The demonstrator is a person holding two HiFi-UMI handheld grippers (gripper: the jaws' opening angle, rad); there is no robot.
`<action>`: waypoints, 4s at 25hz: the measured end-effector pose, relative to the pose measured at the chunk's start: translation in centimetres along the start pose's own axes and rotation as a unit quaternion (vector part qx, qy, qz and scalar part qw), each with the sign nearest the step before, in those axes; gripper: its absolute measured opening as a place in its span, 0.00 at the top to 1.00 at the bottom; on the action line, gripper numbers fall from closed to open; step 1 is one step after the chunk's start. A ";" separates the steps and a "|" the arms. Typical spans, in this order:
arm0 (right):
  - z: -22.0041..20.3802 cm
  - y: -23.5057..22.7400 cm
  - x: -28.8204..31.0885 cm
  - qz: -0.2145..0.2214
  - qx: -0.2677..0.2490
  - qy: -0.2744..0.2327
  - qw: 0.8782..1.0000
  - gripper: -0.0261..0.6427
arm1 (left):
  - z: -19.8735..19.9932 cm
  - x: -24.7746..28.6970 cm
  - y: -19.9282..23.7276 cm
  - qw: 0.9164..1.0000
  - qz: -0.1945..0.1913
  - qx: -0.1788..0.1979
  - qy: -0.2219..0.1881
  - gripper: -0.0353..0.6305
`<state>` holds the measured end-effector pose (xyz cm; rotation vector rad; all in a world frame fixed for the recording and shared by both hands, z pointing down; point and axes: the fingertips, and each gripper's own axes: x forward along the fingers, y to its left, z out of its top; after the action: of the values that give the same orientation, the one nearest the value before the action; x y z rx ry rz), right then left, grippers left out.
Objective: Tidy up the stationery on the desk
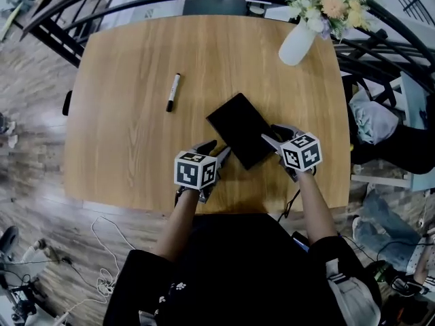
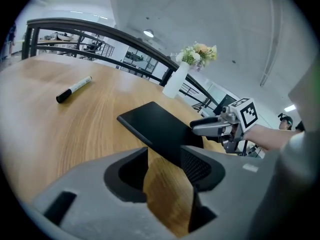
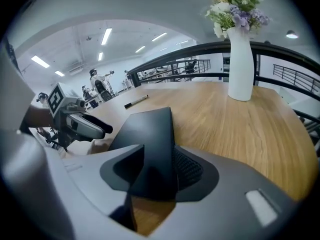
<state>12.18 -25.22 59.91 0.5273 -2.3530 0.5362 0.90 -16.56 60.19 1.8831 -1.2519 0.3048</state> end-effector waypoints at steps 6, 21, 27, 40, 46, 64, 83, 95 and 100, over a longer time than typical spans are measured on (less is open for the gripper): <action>-0.8 -0.5 0.7 0.018 0.003 0.016 1.000 0.64 | -0.6 1.2 -1.2 1.000 -0.015 -0.012 0.019 0.55; -1.3 1.4 1.2 0.039 0.027 0.018 0.999 0.68 | -0.4 1.6 -1.0 1.000 -0.006 -0.023 0.020 0.53; -1.7 2.3 1.1 0.029 0.026 0.024 0.999 0.68 | -0.6 1.1 -0.4 1.000 -0.001 -0.012 0.027 0.57; -3.0 7.1 1.5 0.030 0.040 0.039 0.998 0.68 | -1.1 -1.3 2.0 0.999 0.007 0.007 0.043 0.58; -3.4 8.9 1.6 0.025 0.043 0.043 0.998 0.68 | -1.3 -2.2 3.0 0.998 0.013 0.029 0.049 0.60; -4.6 13.3 2.0 0.012 0.062 0.042 0.997 0.68 | -2.0 -4.0 4.8 0.995 0.004 0.069 0.066 0.63; -5.1 14.7 2.1 0.010 0.055 0.040 0.998 0.66 | -2.6 -4.9 5.2 0.995 0.006 0.068 0.068 0.64; -4.4 14.2 1.5 0.009 0.052 0.018 0.998 0.65 | -2.1 -5.6 5.4 0.997 0.006 0.063 0.042 0.72; -3.0 13.4 0.6 -0.005 0.050 -0.013 0.999 0.70 | -0.7 -6.8 5.4 0.999 0.013 0.051 -0.014 0.83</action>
<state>6.67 -12.68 59.22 0.5951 -2.3552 0.6478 -6.72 -12.53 59.27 1.9651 -1.3020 0.3641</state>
